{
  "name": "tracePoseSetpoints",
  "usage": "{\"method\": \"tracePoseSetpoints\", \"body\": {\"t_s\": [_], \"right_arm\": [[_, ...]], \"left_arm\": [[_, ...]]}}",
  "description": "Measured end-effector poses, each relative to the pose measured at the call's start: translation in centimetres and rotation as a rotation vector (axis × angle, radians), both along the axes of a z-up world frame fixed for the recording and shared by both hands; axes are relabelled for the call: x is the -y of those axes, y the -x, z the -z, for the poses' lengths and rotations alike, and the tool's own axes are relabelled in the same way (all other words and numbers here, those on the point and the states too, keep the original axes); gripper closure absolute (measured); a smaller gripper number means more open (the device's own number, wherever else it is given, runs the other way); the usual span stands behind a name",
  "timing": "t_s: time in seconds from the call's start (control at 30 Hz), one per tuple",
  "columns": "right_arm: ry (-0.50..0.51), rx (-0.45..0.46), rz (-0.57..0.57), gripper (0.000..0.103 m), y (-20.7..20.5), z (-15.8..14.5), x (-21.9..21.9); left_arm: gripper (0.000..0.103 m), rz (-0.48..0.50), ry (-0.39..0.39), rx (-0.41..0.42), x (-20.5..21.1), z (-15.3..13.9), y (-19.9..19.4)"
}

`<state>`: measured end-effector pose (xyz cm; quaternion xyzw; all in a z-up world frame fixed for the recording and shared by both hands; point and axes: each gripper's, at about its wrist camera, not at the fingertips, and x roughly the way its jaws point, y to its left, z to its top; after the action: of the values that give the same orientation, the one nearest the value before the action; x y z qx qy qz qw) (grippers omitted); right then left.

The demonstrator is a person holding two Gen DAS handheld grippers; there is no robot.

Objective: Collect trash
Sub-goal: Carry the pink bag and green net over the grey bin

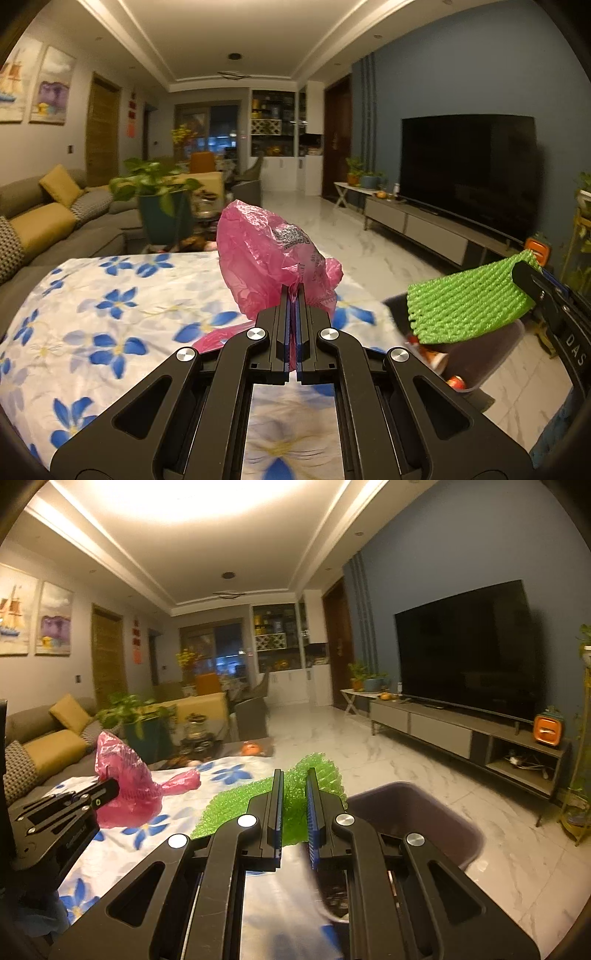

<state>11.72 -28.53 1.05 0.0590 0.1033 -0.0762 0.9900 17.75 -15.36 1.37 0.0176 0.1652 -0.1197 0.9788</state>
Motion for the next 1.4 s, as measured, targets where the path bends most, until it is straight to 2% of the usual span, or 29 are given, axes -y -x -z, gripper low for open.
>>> {"method": "tracePoseSetpoints", "body": {"t_s": [0.3,0.67,1.1,1.4], "right_arm": [[0.011,0.014,0.161,0.091,0.9,-0.5,5.0],[0.013,-0.011,0.240,0.091,0.4,0.8,7.8],[0.005,-0.028,0.254,0.090,-1.2,1.3,8.8],[0.009,-0.040,0.251,0.088,-2.4,1.7,9.2]], "left_arm": [[0.102,0.146,0.006,0.001,6.3,0.5,-0.7],[0.102,0.259,0.018,0.014,12.3,1.3,-1.9],[0.102,0.318,0.037,0.001,14.4,1.9,-3.5],[0.101,0.362,0.075,-0.046,14.5,2.8,-4.9]]}}
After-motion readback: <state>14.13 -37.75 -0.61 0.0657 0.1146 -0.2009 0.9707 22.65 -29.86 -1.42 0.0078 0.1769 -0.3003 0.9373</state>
